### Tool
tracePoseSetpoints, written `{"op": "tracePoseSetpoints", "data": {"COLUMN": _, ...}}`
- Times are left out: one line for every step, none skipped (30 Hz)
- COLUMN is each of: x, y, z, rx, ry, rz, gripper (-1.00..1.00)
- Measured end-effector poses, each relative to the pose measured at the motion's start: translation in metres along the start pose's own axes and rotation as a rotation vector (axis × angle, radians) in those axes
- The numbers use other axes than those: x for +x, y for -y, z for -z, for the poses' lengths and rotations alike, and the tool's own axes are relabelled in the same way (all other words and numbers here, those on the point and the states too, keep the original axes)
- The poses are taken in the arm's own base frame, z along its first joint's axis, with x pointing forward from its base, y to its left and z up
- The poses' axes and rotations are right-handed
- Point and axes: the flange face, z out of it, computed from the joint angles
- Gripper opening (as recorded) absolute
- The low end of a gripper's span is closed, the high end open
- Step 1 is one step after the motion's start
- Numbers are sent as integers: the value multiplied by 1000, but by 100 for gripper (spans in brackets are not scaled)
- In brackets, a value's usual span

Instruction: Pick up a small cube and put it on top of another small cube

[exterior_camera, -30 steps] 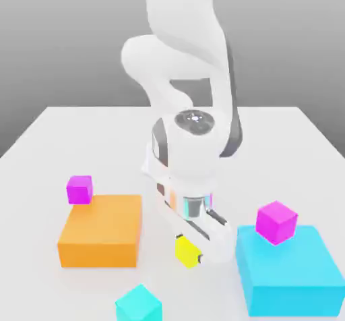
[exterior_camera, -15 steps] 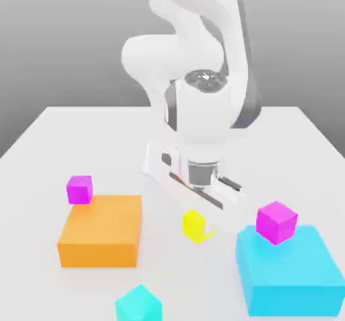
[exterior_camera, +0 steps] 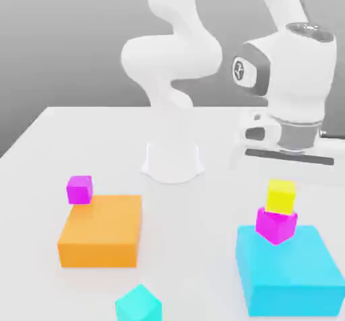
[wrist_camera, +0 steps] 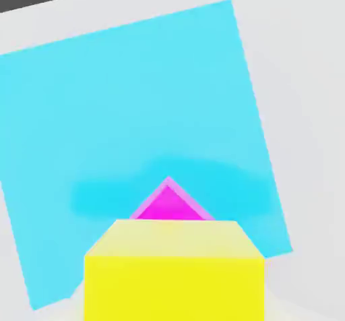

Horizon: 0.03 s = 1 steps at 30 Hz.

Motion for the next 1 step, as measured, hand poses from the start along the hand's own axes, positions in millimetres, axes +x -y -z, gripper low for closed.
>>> {"op": "tracePoseSetpoints", "data": {"x": 0, "y": 0, "z": 0, "rx": 0, "ry": 0, "rz": 0, "gripper": 100}}
